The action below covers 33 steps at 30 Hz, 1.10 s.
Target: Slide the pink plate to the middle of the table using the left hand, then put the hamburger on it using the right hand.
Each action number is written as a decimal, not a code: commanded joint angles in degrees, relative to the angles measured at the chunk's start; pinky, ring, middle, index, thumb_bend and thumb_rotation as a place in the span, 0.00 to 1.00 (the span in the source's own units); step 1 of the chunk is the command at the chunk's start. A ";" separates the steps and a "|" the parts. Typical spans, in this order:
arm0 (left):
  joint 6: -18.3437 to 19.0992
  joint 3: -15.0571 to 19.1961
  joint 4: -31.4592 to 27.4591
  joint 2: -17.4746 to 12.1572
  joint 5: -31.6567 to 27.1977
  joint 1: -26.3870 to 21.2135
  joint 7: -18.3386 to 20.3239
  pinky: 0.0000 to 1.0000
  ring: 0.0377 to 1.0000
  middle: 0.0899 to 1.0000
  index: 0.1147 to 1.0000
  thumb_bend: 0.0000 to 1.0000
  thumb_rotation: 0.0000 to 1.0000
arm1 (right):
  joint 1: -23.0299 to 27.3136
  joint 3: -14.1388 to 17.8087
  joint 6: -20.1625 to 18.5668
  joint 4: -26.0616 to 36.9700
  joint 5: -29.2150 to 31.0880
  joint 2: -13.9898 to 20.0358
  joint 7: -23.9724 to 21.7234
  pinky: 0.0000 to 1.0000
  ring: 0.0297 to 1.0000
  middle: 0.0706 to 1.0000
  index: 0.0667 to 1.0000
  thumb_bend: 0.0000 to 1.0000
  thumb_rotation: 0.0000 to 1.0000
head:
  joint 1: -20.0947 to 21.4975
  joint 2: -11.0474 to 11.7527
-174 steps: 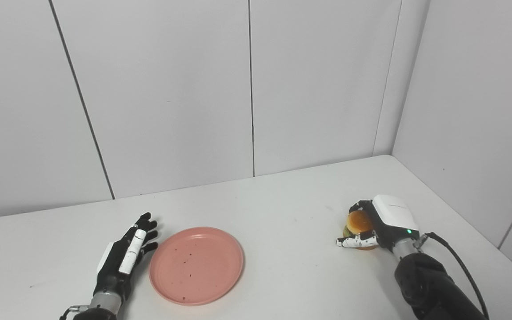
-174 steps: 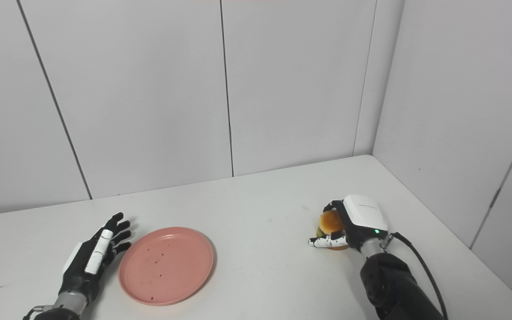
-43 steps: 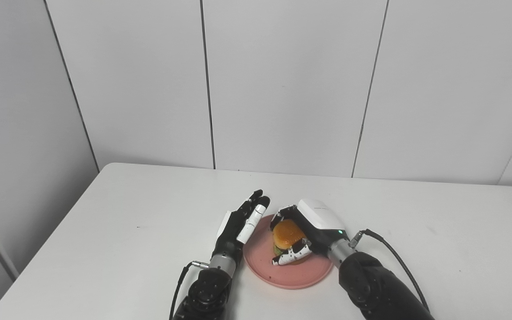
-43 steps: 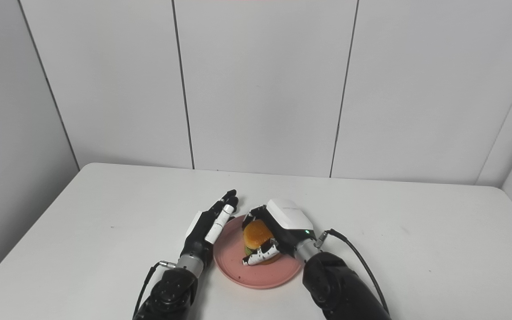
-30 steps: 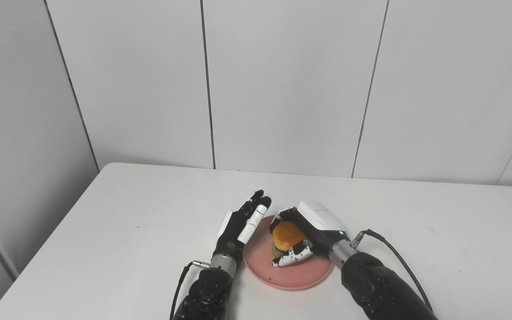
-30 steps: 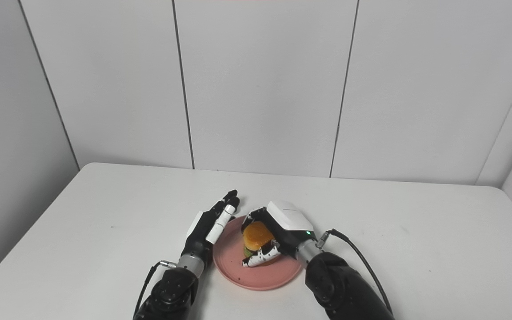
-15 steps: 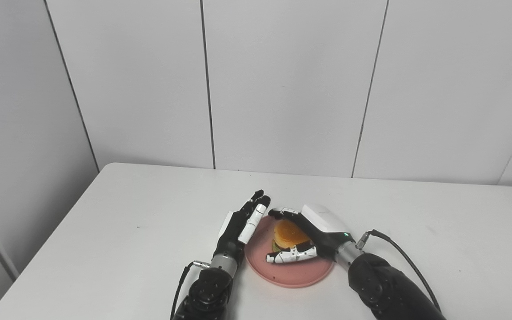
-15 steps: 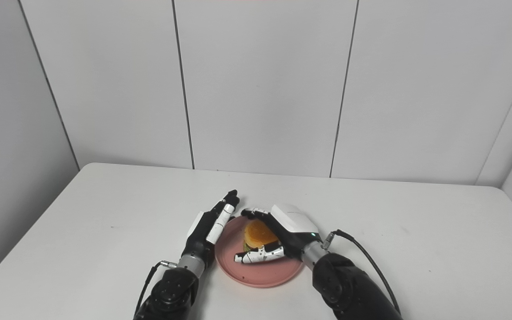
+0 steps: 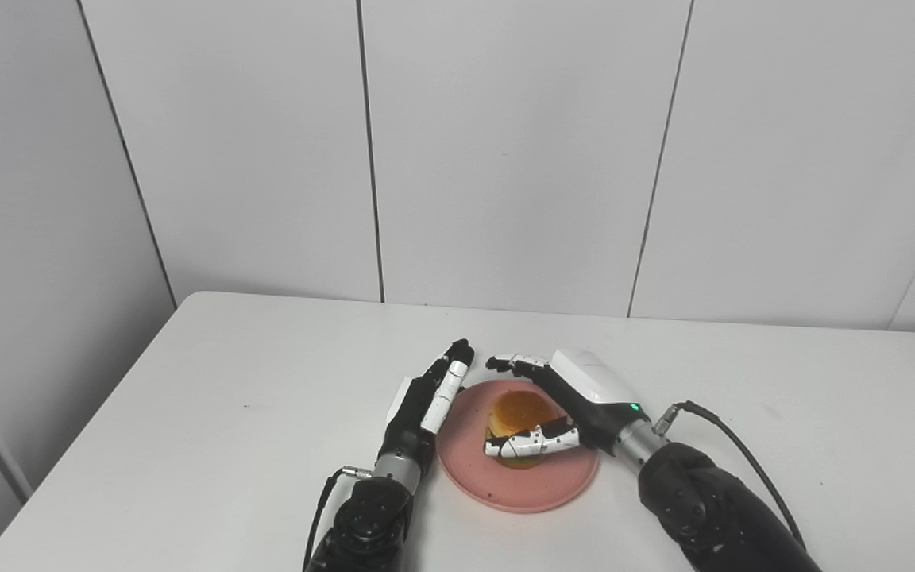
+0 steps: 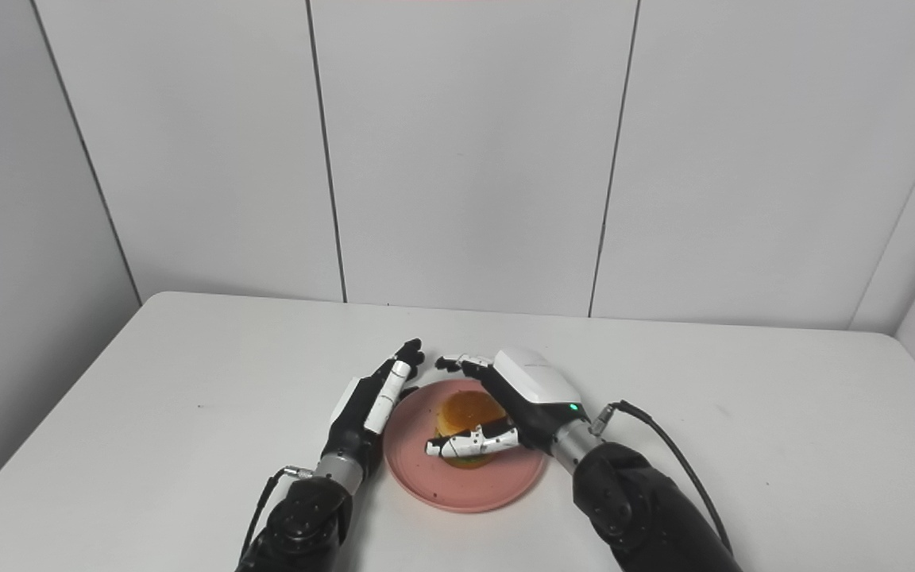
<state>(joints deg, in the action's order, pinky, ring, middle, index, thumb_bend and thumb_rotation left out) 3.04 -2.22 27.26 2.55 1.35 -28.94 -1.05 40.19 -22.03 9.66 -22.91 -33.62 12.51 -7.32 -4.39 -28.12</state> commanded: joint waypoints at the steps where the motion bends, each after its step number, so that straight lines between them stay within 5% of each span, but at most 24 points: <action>1: 1.33 -0.22 0.15 0.27 -0.05 -1.60 0.61 0.91 0.94 0.96 0.93 0.87 0.94 | 1.97 1.50 1.81 2.54 0.75 0.34 1.71 0.73 0.80 0.81 0.80 0.80 0.78 | 0.07 0.06; 9: 1.29 0.31 -0.19 0.26 -0.32 -1.54 0.37 0.94 0.92 0.90 0.85 0.87 0.92 | 0.65 8.01 3.50 2.16 6.07 -0.40 6.60 0.65 0.76 0.81 0.80 0.83 0.86 | 0.06 -0.05; 16: 1.74 0.98 -0.32 0.07 -0.32 -1.78 -0.12 0.93 0.93 0.90 0.85 0.87 0.92 | 0.16 14.26 5.64 -3.34 13.92 -2.68 10.25 0.80 0.83 0.83 0.80 0.79 0.86 | 0.20 -0.05; 21: 1.06 2.07 -0.46 0.06 -0.66 -2.01 -0.57 0.95 0.93 0.90 0.85 0.87 0.91 | -0.12 18.09 7.68 -9.18 19.12 -5.01 12.47 0.78 0.80 0.80 0.80 0.81 0.93 | 0.29 -0.08; 25: -2.12 2.80 0.30 0.14 0.49 -2.20 -2.73 0.93 0.94 0.92 0.86 0.88 0.90 | -0.26 21.57 8.79 -13.09 25.13 -7.20 11.99 0.75 0.80 0.82 0.83 0.80 0.91 | 0.35 -0.13; 33: -9.80 3.22 4.51 0.60 4.23 -2.73 -9.59 1.00 0.99 0.96 0.89 0.87 0.96 | -0.70 28.14 6.05 -16.44 36.81 -11.27 10.53 0.86 0.87 0.87 0.89 0.85 0.96 | 0.41 -0.23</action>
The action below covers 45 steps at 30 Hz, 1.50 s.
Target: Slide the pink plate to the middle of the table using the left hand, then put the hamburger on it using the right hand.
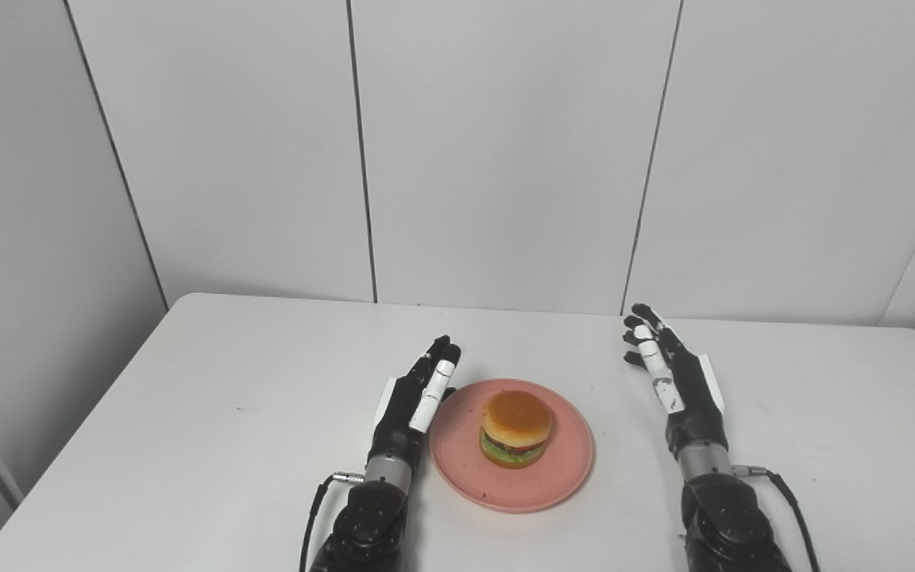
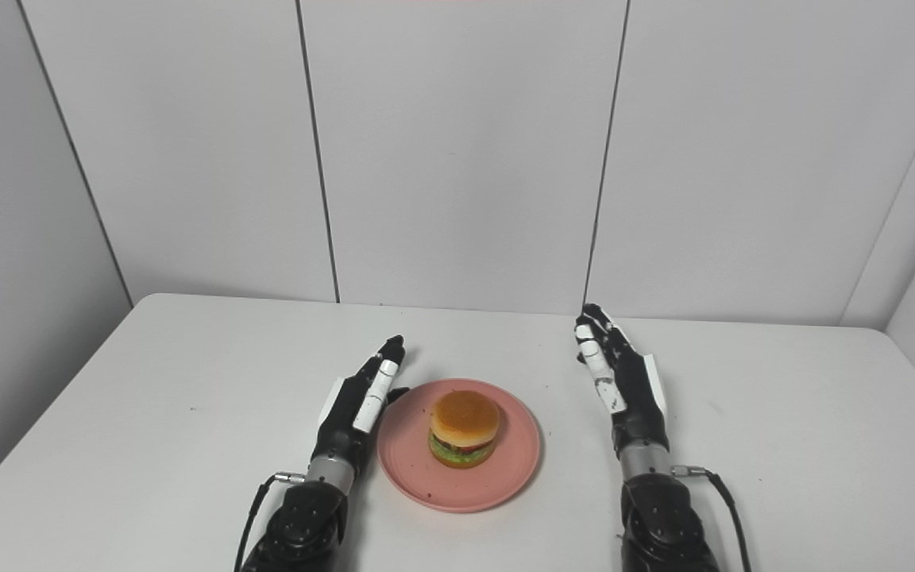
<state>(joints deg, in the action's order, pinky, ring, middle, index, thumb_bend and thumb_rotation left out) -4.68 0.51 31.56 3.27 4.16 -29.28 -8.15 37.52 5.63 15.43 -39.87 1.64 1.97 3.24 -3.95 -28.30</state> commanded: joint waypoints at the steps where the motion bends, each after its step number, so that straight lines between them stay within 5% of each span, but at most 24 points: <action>1: -2.87 0.51 0.84 -0.08 1.63 -2.42 -3.17 1.00 0.99 0.97 0.90 0.88 0.97 | 1.86 0.91 -0.01 0.21 2.09 -1.06 0.29 0.87 0.87 0.87 0.90 0.85 0.98 | 0.01 -0.06; 23: -6.09 0.87 5.73 -0.64 1.14 -3.11 -3.74 0.98 0.99 0.97 0.97 0.86 0.96 | -1.88 -1.19 -1.35 -1.42 0.05 -1.94 2.41 0.95 0.91 0.91 0.92 0.74 1.00 | 1.16 -0.54; 36: -6.57 1.27 6.28 -1.02 0.49 -3.17 -3.33 0.99 1.00 0.99 0.96 0.95 0.96 | -4.48 -1.87 -3.84 0.51 1.17 -1.01 -0.52 1.00 0.97 0.96 0.96 0.81 1.00 | 1.26 -0.71; 45: -7.23 1.42 6.61 -0.95 0.77 -3.00 -3.79 0.97 0.99 0.97 0.95 0.92 0.96 | -5.17 -1.98 -4.51 1.17 1.58 -1.16 -1.55 1.00 0.98 0.98 0.97 0.82 1.00 | 1.46 -0.78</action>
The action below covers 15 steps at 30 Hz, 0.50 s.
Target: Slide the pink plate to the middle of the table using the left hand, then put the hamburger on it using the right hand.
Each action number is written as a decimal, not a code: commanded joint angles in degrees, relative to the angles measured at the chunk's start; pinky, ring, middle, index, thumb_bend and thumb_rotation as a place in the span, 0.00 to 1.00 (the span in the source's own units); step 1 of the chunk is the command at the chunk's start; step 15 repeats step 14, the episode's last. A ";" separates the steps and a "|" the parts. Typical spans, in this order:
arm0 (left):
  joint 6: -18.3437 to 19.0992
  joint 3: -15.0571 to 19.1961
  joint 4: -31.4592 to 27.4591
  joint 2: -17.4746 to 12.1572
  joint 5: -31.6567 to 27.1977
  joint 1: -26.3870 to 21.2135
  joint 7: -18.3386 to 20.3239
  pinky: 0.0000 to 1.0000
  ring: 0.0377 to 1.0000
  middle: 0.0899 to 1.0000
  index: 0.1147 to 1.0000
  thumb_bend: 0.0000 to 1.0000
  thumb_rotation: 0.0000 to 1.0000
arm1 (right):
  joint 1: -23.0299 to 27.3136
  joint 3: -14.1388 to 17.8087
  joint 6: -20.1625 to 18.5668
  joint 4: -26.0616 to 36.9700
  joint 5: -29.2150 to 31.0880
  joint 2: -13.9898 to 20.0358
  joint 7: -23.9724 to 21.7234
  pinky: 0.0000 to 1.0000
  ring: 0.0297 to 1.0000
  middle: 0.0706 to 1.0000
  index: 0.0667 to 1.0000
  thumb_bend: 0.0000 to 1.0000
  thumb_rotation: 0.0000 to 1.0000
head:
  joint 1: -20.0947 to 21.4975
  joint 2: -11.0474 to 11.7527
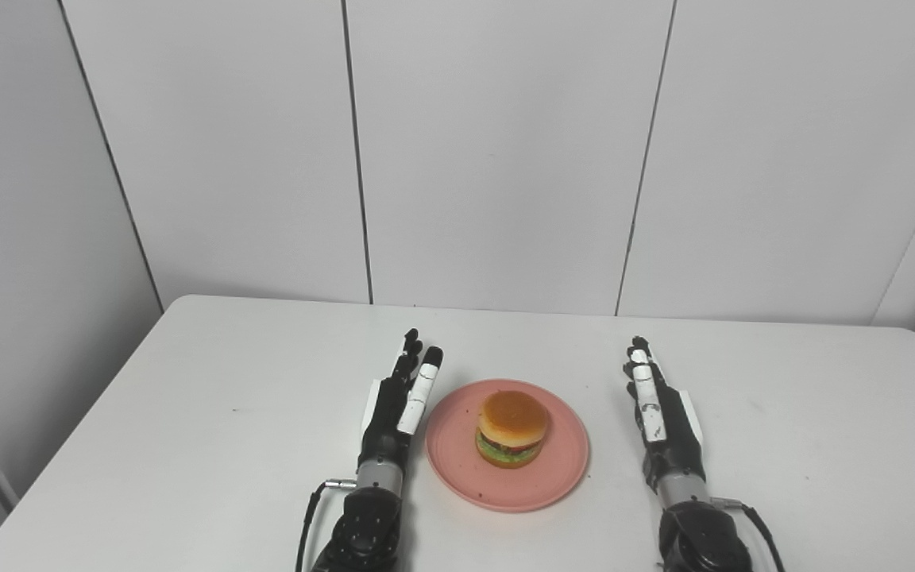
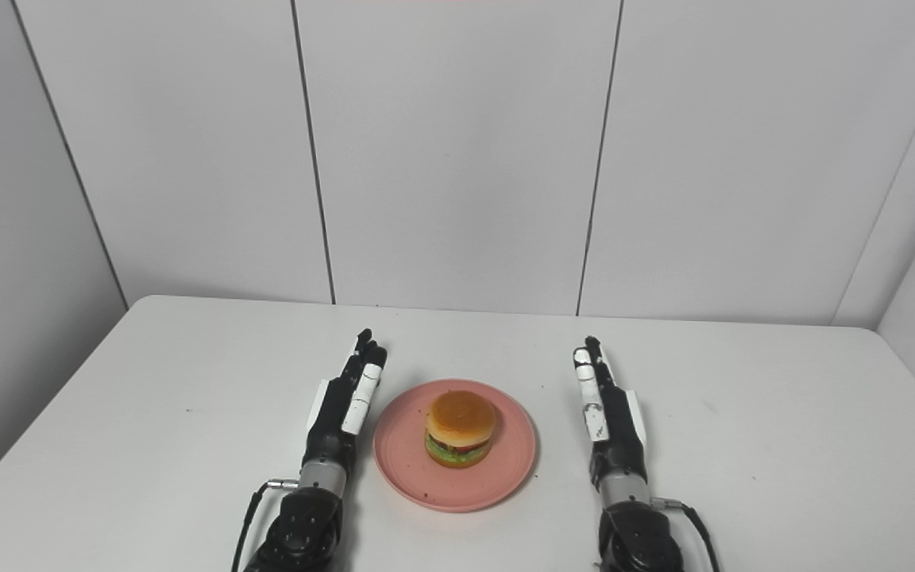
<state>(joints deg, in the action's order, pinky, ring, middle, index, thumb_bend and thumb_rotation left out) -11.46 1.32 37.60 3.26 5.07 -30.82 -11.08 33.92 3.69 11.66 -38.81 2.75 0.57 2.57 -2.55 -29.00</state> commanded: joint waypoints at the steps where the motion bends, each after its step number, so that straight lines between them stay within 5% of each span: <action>1: -0.61 0.65 0.68 -0.94 -0.19 -1.43 -0.86 0.97 0.99 0.97 0.95 0.92 0.96 | -1.71 -0.11 -1.00 0.38 0.49 0.23 -1.01 1.00 0.99 0.98 0.97 0.82 1.00 | 0.12 -0.14; 15: -0.57 1.21 0.68 -1.00 -0.30 -1.36 -0.88 0.98 0.99 0.97 0.94 0.91 0.96 | -4.51 1.11 0.08 2.62 4.03 -0.59 -2.77 1.00 0.98 0.98 0.98 0.82 0.99 | 0.99 -0.17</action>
